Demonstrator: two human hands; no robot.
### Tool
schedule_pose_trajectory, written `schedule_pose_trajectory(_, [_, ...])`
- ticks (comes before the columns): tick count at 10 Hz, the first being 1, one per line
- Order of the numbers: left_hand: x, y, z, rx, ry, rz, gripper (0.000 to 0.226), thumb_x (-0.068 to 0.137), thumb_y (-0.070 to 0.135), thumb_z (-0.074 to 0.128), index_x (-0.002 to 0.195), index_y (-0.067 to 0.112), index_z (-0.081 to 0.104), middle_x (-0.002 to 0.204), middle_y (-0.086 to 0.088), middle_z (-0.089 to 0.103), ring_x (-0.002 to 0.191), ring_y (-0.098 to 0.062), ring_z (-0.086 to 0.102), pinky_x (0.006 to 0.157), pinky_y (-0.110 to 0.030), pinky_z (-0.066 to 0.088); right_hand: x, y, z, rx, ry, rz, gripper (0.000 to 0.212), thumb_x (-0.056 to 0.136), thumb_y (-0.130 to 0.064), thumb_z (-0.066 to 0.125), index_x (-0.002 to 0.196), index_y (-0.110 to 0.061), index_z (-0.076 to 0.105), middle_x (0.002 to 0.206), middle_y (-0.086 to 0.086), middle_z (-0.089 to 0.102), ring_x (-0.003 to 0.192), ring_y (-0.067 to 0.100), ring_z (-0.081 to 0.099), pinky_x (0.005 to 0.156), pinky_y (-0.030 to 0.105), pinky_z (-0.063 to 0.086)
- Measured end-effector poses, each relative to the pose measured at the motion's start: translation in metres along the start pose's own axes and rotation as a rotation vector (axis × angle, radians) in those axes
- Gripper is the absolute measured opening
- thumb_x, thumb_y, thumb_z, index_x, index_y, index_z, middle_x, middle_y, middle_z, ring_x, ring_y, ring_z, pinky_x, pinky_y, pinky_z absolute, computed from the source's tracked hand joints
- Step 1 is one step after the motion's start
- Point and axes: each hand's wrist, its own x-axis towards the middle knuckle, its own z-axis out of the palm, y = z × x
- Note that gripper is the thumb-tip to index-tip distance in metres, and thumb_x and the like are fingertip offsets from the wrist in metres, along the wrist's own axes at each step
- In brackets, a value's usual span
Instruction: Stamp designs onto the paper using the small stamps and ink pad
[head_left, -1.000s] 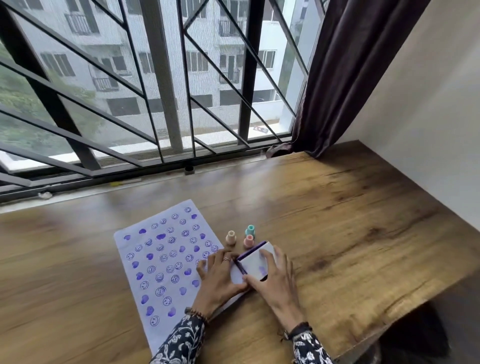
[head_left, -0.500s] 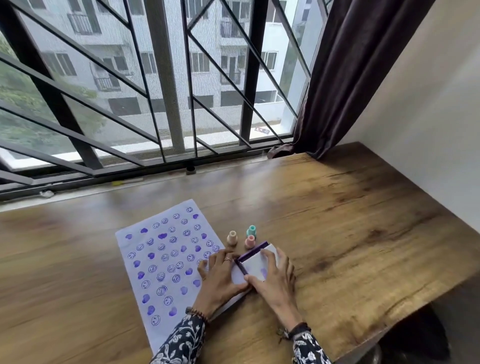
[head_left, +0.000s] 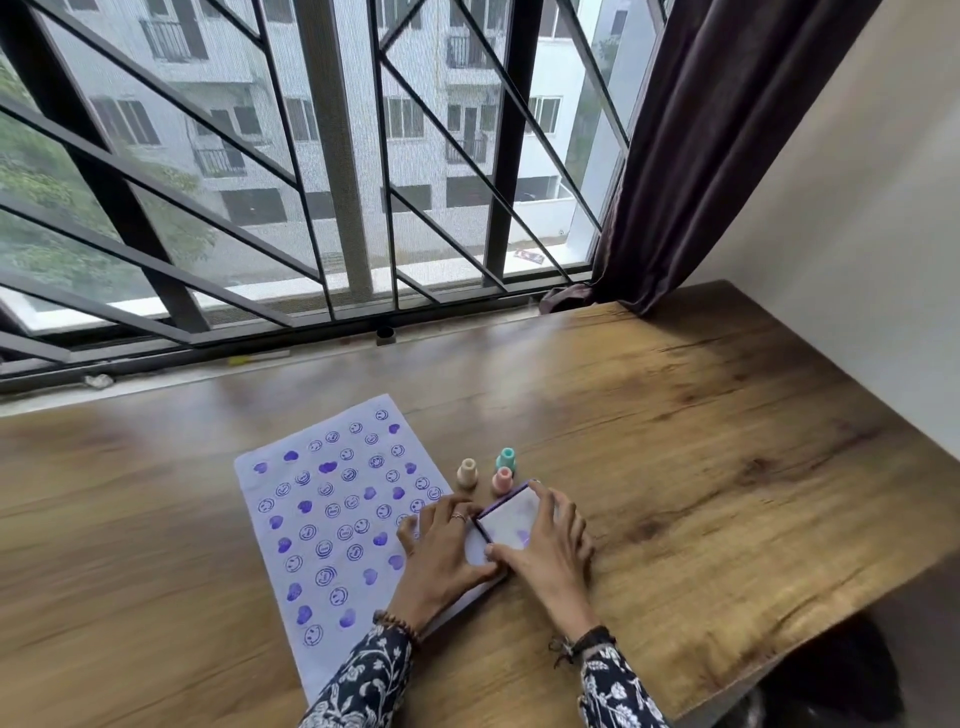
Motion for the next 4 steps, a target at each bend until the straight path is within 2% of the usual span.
schedule_pose_trajectory(3, [-0.0019, 0.0045, -0.0012, 0.054, 0.003, -0.020, 0.076, 0.055, 0.068, 0.034, 0.120, 0.030, 0.043, 0.131, 0.006, 0.041, 0.121, -0.016, 0.029, 0.100, -0.044, 0.020, -0.0028, -0.0024, 0.0059, 0.065, 0.075, 0.056, 0.115, 0.045, -0.053, 0.080, 0.140, -0.021, 0.025, 0.136, 0.004, 0.044, 0.125, 0.024, 0.039, 0.101, 0.038, 0.028])
schedule_pose_trajectory(4, [-0.0036, 0.0037, -0.0030, 0.038, -0.037, 0.003, 0.078, 0.056, 0.069, 0.041, 0.124, 0.030, 0.041, 0.132, 0.007, 0.040, 0.123, -0.014, 0.028, 0.102, -0.045, 0.019, -0.0068, -0.0005, 0.0062, 0.107, 0.138, 0.016, 0.105, 0.052, -0.055, 0.079, 0.138, -0.016, 0.033, 0.137, 0.005, 0.046, 0.126, 0.026, 0.041, 0.102, 0.039, 0.030])
